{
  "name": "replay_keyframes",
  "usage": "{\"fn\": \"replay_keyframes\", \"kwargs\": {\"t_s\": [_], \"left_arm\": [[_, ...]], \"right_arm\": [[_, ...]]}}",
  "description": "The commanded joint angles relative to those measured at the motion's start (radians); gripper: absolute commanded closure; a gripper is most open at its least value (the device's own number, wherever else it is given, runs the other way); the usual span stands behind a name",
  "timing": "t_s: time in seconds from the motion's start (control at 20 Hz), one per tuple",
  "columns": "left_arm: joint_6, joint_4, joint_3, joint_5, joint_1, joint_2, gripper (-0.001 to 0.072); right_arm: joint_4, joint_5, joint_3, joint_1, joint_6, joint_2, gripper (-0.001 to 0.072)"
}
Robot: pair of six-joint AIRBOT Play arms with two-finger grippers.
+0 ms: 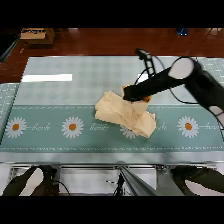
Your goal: Fold the shirts.
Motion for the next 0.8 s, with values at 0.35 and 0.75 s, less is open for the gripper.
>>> {"fn": "replay_keyframes", "kwargs": {"t_s": [0.35, 0.75], "left_arm": [[-0.013, 0.002, 0.000, -0.061, 0.044, 0.024, 0.0691], [-0.013, 0.114, 0.000, -0.045, 0.044, 0.021, 0.0690]], "right_arm": [[0.078, -0.167, 0.001, 0.027, 0.019, -0.117, 0.0227], [-0.506, 0.283, -0.291, -0.567, 0.022, 0.350, 0.0219]]}}
